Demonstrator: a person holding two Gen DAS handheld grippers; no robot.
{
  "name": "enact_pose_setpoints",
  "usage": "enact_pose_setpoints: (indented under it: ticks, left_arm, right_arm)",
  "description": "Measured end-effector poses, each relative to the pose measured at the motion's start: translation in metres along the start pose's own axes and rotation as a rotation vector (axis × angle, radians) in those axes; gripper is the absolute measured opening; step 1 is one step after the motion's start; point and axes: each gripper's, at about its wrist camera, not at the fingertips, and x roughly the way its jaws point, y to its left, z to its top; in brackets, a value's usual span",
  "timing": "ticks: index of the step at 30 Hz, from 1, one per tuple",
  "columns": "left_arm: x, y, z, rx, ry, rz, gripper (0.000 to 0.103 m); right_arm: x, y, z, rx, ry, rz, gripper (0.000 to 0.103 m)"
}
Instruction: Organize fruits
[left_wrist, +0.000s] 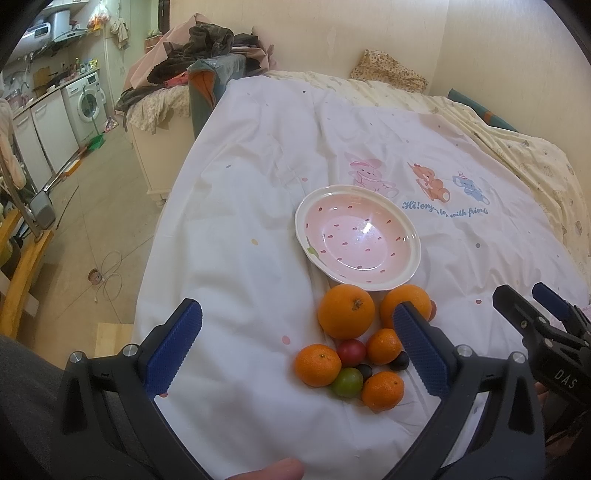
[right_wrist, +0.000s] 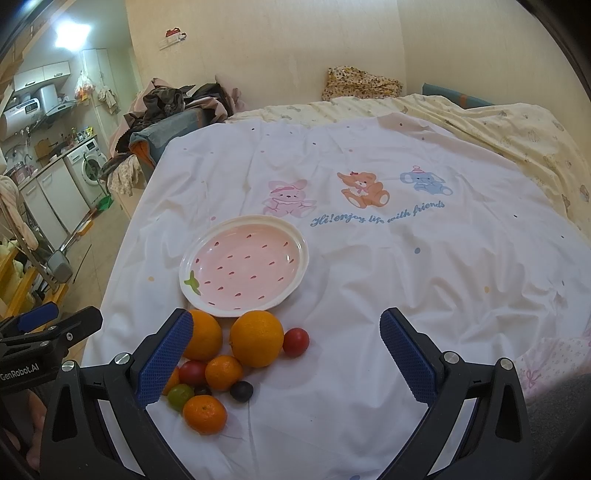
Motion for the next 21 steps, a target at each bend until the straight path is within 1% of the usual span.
enact_pose_setpoints:
  ticks: [21]
  left_arm:
    - [0.0029, -0.0020, 0.0011, 0.000, 0.007, 0.005, 0.102]
  right_arm:
    - [0.0024, -0.0011, -0.0035, 0.006, 0.012, -0.002, 0.103]
